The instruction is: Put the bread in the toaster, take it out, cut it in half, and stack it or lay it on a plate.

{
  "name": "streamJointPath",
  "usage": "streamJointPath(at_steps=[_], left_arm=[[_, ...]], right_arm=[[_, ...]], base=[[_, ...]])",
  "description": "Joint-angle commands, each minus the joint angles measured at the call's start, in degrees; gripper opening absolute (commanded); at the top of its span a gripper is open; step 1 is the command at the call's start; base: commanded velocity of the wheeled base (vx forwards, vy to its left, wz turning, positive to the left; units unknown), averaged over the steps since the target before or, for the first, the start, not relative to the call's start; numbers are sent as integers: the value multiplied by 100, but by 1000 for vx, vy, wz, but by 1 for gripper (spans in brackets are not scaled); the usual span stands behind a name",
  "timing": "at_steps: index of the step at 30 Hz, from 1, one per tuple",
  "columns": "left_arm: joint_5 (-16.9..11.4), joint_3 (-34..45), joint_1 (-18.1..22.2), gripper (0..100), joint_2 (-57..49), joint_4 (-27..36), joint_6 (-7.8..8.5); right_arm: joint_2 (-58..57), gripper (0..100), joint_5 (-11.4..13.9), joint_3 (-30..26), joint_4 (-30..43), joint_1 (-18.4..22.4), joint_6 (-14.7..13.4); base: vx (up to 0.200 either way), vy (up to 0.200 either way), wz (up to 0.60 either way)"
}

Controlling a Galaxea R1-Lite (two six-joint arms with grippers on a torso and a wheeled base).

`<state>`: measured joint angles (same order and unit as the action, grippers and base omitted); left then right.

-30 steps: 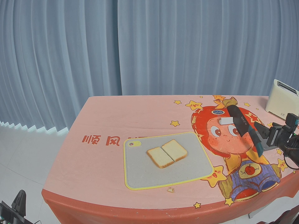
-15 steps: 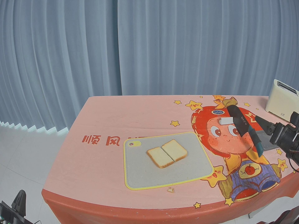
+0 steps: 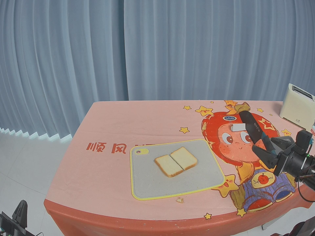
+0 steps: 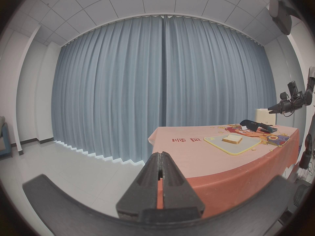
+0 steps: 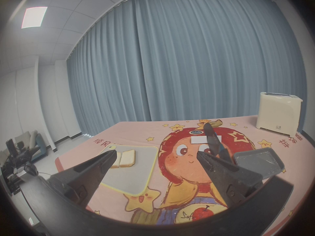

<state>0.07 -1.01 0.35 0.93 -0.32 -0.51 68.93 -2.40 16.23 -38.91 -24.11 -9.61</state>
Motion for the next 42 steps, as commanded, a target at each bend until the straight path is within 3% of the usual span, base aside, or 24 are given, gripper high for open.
streamJointPath(at_steps=[1, 10, 13, 18, 22, 33, 40, 42], left_arm=[[1, 101, 0, 0, -93, -3, -2], [1, 101, 0, 0, -93, -3, -10], [10, 101, 9, 0, -93, -3, -28], [1, 101, 9, 0, -93, -3, -2], [1, 101, 0, 0, -93, -3, -2], [-7, 101, 0, 0, -93, -3, 7], [-7, 101, 0, 0, -93, -3, 7], [1, 101, 9, 0, -93, -3, -2]], right_arm=[[60, 100, 20, -14, -2, -269, 64], [569, 100, 267, 241, -73, -225, 91], [1044, 100, 381, 276, -90, -14, 99], [1545, 100, 390, 311, -486, 355, 47], [1677, 100, 381, 258, -837, 416, 64], [1589, 100, 240, 250, -995, 188, 47], [1650, 100, -85, 241, -960, 47, 47], [1668, 100, -296, 100, -987, -102, 47]], base=[[0, 0, 0], [0, 0, 0], [0, 0, 0], [-40, 0, 0], [-200, 0, 0], [-18, 0, 0], [0, 200, 0], [0, 200, 0]])
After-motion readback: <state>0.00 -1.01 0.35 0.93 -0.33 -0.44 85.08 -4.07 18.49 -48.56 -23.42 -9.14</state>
